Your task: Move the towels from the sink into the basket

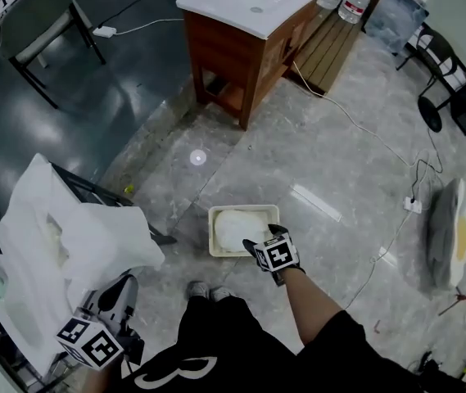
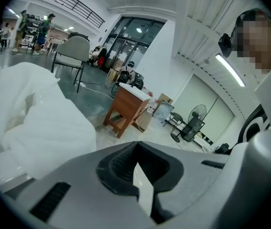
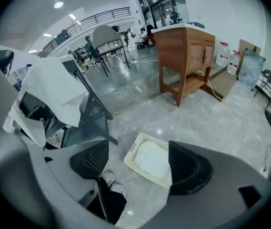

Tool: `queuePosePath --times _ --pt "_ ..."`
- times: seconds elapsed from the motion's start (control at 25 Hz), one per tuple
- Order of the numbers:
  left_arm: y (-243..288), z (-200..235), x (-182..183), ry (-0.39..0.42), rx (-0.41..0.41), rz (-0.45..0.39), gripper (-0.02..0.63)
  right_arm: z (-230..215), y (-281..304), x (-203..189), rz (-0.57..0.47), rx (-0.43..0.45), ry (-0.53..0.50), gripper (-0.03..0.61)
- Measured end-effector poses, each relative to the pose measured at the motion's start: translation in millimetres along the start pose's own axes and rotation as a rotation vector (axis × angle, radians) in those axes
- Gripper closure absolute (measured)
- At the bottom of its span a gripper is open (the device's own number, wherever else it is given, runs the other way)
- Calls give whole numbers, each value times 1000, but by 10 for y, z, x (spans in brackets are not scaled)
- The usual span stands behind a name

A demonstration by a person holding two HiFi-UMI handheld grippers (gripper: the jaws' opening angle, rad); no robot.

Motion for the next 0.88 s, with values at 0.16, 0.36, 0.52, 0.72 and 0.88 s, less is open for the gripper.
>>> queuePosePath --times 0.16,0.36,0.52,0.72,0.88 --pt "-194 -148 -123 -28 36 -52 609 299 -309 150 -84 43 -138 209" --pt "-518 -241 -291 -74 96 -106 609 860 -791 595 -236 169 -250 209" --pt "-873 -294 -280 -67 134 -156 609 1477 -1352 978 -374 331 -267 209" --pt "-1319 -176 -332 -61 165 -224 609 2376 -1930 1268 -489 458 -419 209" --pt "-1789 12 -459 -74 191 -266 609 3147 -2186 1330 -504 513 -569 209"
Point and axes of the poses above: the fingertips, and each gripper's own axes: y forward along the fingers, z to its left, x out of its top, the point moved 7 cm from there along -y, backward along the fingers, and after that the axes turned 8 degrees about z, right-handed, at the moved point
